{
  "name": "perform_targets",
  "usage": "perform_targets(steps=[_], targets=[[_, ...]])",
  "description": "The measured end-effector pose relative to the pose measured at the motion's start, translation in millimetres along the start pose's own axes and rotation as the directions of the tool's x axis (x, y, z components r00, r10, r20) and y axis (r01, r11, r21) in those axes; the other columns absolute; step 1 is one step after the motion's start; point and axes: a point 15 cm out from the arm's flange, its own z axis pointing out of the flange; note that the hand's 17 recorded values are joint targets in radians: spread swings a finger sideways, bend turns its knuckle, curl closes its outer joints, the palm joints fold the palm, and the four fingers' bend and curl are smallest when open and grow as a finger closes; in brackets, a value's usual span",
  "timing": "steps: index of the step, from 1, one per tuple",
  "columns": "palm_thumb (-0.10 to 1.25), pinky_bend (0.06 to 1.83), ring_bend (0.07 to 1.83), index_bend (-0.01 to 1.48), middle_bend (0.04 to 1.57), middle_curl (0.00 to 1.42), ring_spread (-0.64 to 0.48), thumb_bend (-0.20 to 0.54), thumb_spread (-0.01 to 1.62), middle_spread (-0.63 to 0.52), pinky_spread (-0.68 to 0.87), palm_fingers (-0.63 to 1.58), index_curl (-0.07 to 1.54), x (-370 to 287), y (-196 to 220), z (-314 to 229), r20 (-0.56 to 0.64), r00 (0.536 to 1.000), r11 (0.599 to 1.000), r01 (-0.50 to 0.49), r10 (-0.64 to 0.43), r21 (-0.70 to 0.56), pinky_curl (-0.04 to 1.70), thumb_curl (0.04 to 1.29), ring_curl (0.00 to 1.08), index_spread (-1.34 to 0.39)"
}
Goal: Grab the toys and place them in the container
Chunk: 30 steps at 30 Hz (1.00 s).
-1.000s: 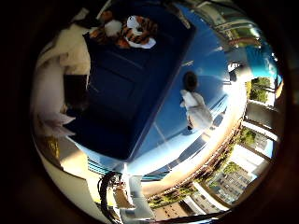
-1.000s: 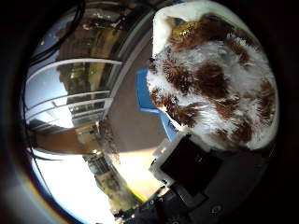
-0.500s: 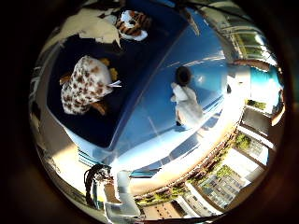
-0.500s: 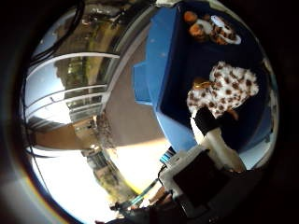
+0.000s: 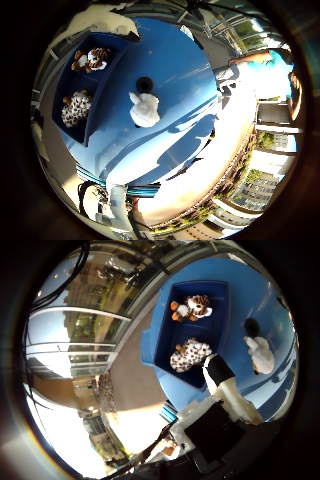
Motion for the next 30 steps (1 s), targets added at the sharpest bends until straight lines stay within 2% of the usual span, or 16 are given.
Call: perform_targets(steps=[4, 13, 20, 23, 26, 28, 30], targets=[[0.74, 0.72, 0.41, 0.16, 0.18, 0.33, 0.31, -0.037, 1.04, 0.04, 0.5, 0.04, 0.31, 55, 6, 36, -0.068, 0.997, 0.997, -0.023, 0.018, -0.077, 0.35, 0.53, 0.31, -0.38], [0.72, 0.74, 0.41, 0.16, 0.17, 0.32, 0.31, -0.033, 1.05, 0.05, 0.5, 0.02, 0.27, 89, 16, 126, -0.015, 0.999, 0.97, -0.051, 0.048, -0.238, 0.33, 0.5, 0.32, -0.32], [0.71, 0.74, 0.41, 0.16, 0.18, 0.32, 0.31, -0.032, 1.06, 0.08, 0.49, 0.04, 0.26, 93, 26, 199, 0.03, 0.997, 0.934, -0.051, 0.066, -0.354, 0.31, 0.47, 0.32, -0.25], [0.71, 0.76, 0.47, 0.15, 0.2, 0.33, 0.31, -0.03, 1.06, 0.07, 0.5, 0.18, 0.25, 92, 28, 216, 0.039, 0.997, 0.924, -0.05, 0.07, -0.38, 0.29, 0.47, 0.32, -0.17], [0.71, 0.81, 0.58, 0.17, 0.26, 0.35, 0.29, -0.031, 1.06, 0.0, 0.5, 0.47, 0.25, 90, 23, 224, 0.036, 0.998, 0.927, -0.043, 0.06, -0.373, 0.29, 0.46, 0.34, -0.13], [0.75, 0.83, 0.73, 0.18, 0.47, 0.42, 0.23, -0.018, 1.06, -0.05, 0.47, 0.9, 0.25, 88, 16, 228, 0.03, 0.998, 0.933, -0.036, 0.05, -0.358, 0.28, 0.46, 0.37, -0.2], [0.79, 0.89, 0.94, 0.12, 0.63, 0.51, 0.18, -0.01, 1.05, -0.08, 0.45, 1.05, 0.23, 89, 10, 229, 0.024, 0.999, 0.941, -0.031, 0.042, -0.337, 0.32, 0.48, 0.46, -0.27]])
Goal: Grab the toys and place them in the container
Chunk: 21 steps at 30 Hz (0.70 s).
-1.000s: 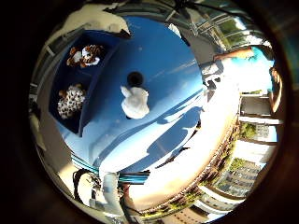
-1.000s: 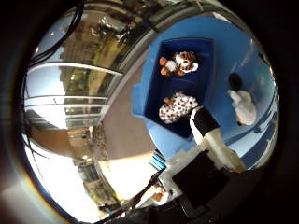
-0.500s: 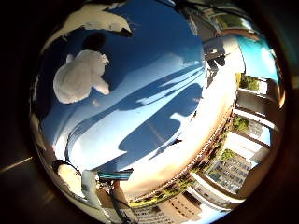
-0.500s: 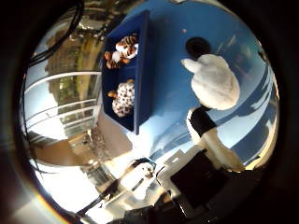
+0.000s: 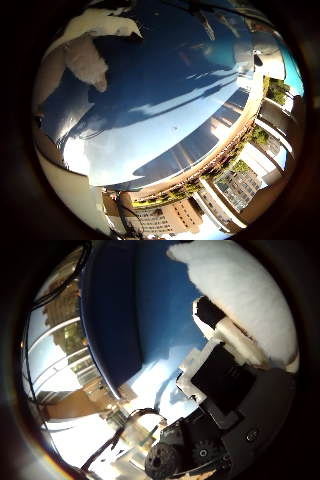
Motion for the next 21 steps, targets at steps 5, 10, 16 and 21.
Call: perform_targets(steps=[5, 10, 16, 21], targets=[[0.9, 1.14, 1.21, 0.23, 0.89, 0.69, 0.05, 0.0, 1.02, -0.16, 0.4, 1.11, 0.21, 10, -26, -26, -0.043, 0.999, 0.99, 0.0, 0.006, 0.142, 0.46, 0.52, 0.63, -0.43], [1.02, 1.39, 1.31, 0.39, 1.04, 0.84, -0.03, 0.025, 1.03, -0.21, 0.31, 1.09, 0.22, 21, -29, -81, -0.027, 0.998, 0.953, -0.051, 0.062, 0.299, 0.6, 0.61, 0.72, -0.62], [1.06, 1.48, 1.37, 0.52, 1.11, 0.95, -0.07, 0.019, 1.04, -0.23, 0.24, 1.02, 0.25, 13, 15, -104, 0.008, 0.998, 0.969, -0.07, 0.07, 0.237, 0.68, 0.68, 0.76, -0.77], [1.06, 1.53, 1.42, 0.63, 1.15, 1.02, -0.1, -0.006, 1.06, -0.25, 0.19, 0.95, 0.3, 4, 59, -158, 0.002, 0.997, 0.96, -0.076, 0.078, 0.27, 0.73, 0.73, 0.8, -0.89]])
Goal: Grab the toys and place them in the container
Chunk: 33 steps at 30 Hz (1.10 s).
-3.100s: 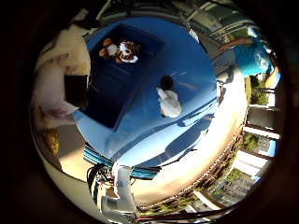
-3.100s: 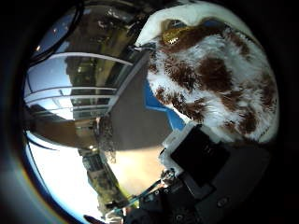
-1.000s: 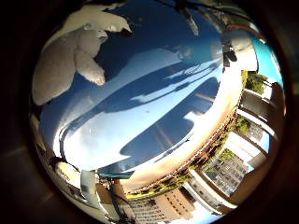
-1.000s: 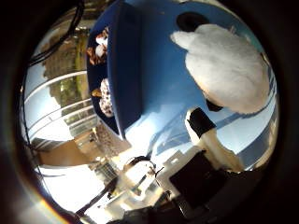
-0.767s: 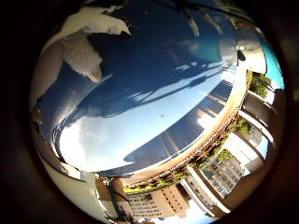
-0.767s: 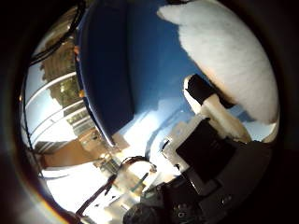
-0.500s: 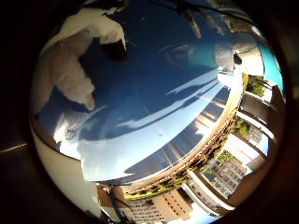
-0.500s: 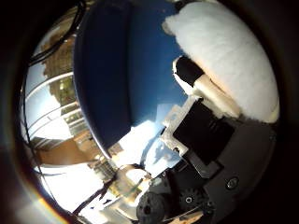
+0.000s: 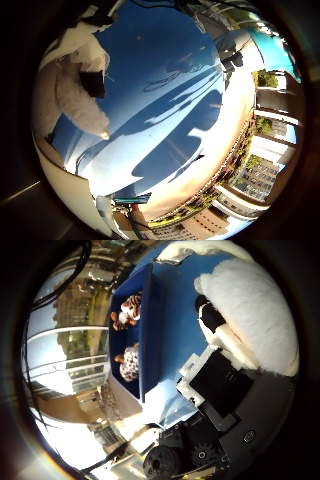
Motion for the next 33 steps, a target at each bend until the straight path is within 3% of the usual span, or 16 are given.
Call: perform_targets(steps=[10, 16, 22, 29, 33], targets=[[1.03, 1.59, 1.49, 0.73, 1.2, 1.11, -0.12, -0.016, 1.06, -0.26, 0.16, 0.85, 0.42, -94, 56, -126, -0.058, 0.989, 0.983, 0.142, -0.136, 0.113, 0.8, 0.8, 0.83, -1.04], [1.01, 1.62, 1.53, 0.74, 1.23, 1.14, -0.12, -0.012, 1.06, -0.26, 0.14, 0.81, 0.53, -182, 77, -158, -0.073, 0.966, 0.954, 0.258, -0.25, 0.153, 0.82, 0.83, 0.84, -1.09], [0.99, 1.64, 1.56, 0.72, 1.26, 1.16, -0.12, -0.014, 1.06, -0.26, 0.14, 0.77, 0.65, -258, 65, -129, -0.052, 0.951, 0.944, 0.31, -0.306, 0.112, 0.84, 0.85, 0.84, -1.14], [0.89, 1.66, 1.59, 0.68, 1.28, 1.16, -0.12, -0.038, 1.06, -0.26, 0.13, 0.71, 0.81, -289, 7, -69, -0.042, 0.965, 0.958, 0.264, -0.261, 0.113, 0.86, 0.85, 0.84, -1.18], [0.85, 1.57, 1.53, 0.69, 1.24, 1.11, -0.07, -0.031, 1.07, -0.24, 0.15, 0.72, 0.93, -300, -14, -26, -0.036, 0.969, 0.966, 0.248, -0.246, 0.072, 0.83, 0.8, 0.78, -1.15]])
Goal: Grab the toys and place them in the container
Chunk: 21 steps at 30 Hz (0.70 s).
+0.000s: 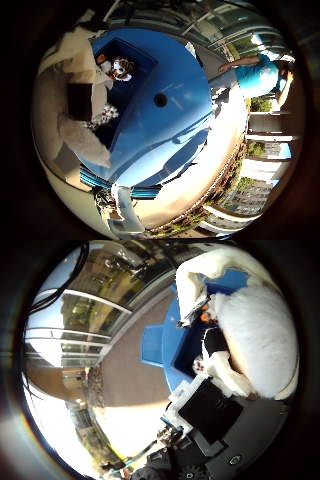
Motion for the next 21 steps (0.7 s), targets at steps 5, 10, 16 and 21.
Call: perform_targets(steps=[5, 10, 16, 21], targets=[[0.8, 1.46, 1.32, 0.55, 0.98, 0.97, 0.05, -0.039, 1.08, -0.19, 0.22, 0.36, 0.96, -13, -5, 54, 0.007, 1.0, 0.996, 0.022, -0.022, -0.091, 0.8, 0.75, 0.7, -0.97], [0.77, 1.15, 0.93, 0.4, 0.53, 0.71, 0.18, -0.036, 1.08, -0.08, 0.33, -0.19, 0.85, -22, -6, 95, 0.014, 0.999, 0.986, 0.048, -0.046, -0.157, 0.65, 0.69, 0.51, -0.7], [0.77, 0.93, 0.64, 0.17, 0.24, 0.51, 0.26, -0.029, 1.07, 0.02, 0.42, -0.14, 0.66, -30, -6, 105, 0.021, 0.998, 0.983, 0.065, -0.062, -0.17, 0.5, 0.63, 0.36, -0.54], [0.77, 0.83, 0.54, 0.13, 0.16, 0.43, 0.29, -0.028, 1.07, 0.06, 0.45, -0.08, 0.51, -34, -7, 93, 0.024, 0.997, 0.986, 0.07, -0.067, -0.149, 0.44, 0.6, 0.31, -0.49]])
